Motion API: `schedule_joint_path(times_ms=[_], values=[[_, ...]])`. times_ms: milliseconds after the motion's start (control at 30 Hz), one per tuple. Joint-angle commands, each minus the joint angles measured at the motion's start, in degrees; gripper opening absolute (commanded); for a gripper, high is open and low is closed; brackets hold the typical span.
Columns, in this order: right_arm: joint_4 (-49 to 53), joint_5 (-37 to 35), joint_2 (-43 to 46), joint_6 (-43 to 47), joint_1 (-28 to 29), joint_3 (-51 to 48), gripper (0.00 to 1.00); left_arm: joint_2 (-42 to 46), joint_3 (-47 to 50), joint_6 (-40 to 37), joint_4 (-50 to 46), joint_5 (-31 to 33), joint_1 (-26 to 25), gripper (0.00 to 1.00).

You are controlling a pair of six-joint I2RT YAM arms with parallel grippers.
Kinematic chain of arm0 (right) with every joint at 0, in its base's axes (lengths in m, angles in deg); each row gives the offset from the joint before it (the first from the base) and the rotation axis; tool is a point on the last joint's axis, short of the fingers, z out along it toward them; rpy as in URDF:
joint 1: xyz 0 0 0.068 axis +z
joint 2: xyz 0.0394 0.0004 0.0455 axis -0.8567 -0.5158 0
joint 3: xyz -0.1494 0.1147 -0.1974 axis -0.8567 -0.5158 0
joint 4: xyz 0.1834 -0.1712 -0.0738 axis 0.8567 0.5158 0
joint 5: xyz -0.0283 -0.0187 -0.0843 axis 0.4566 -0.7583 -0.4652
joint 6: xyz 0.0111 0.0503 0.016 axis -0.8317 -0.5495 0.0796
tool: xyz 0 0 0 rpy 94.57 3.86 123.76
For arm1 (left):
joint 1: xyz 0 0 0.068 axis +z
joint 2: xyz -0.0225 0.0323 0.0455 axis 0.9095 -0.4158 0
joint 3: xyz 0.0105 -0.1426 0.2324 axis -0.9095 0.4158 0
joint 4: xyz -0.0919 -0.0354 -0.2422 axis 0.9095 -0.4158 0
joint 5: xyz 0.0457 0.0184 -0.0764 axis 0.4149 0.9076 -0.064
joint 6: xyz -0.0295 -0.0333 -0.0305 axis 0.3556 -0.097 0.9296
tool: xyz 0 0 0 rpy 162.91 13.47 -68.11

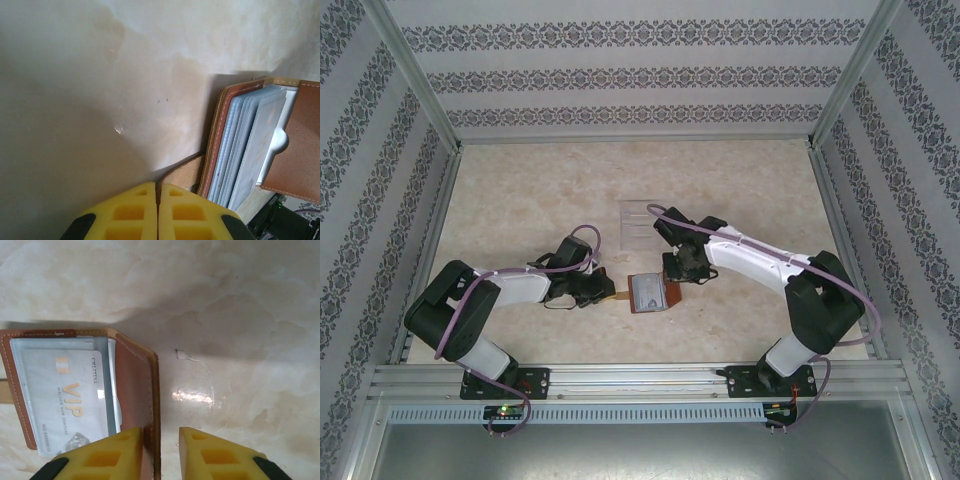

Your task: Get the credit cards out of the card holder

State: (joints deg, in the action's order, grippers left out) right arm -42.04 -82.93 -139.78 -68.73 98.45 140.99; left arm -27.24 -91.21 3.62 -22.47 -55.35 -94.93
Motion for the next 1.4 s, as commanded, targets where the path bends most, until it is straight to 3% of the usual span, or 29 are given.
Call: schedule_joint_path(times_ms=[0, 133, 333, 800, 1033, 1200, 1367], values=[[-3.0, 3.5, 2.0, -0.1, -0.2, -1.6, 0.16, 0.3, -2.2, -1.1, -3.5, 1.6, 0.8, 0.06], [-4.5, 4.8, 2.5, -0.5, -0.4, -2.0, 0.05, 0.3, -5.2, -4.4, -10.3, 4.3, 1.2, 0.06], [-9.2, 6.8, 2.7, -2.3, -0.4, -2.1, 0.02, 0.6, -10.7, -11.9, -25.0, 11.4, 2.9, 0.10], [-17.5, 12.6, 1.5, -5.9, -0.3, -3.9, 0.00, 8.4, -15.8, -17.9, -37.3, 11.8, 8.0, 0.31], [-19.7, 13.2, 1.9, -6.6, -0.3, -5.7, 0.00, 5.9, -18.3, -14.5, -32.8, 7.7, 3.9, 0.25], [-18.8, 13.2, 1.3, -5.4, -0.4, -5.2, 0.00, -0.8, -21.3, -13.3, -31.7, 8.4, -0.4, 0.15], [-18.0, 12.7, 1.3, -4.6, -0.5, -5.1, 0.04, -3.8, -21.1, -13.4, -31.5, 11.4, -0.7, 0.11]])
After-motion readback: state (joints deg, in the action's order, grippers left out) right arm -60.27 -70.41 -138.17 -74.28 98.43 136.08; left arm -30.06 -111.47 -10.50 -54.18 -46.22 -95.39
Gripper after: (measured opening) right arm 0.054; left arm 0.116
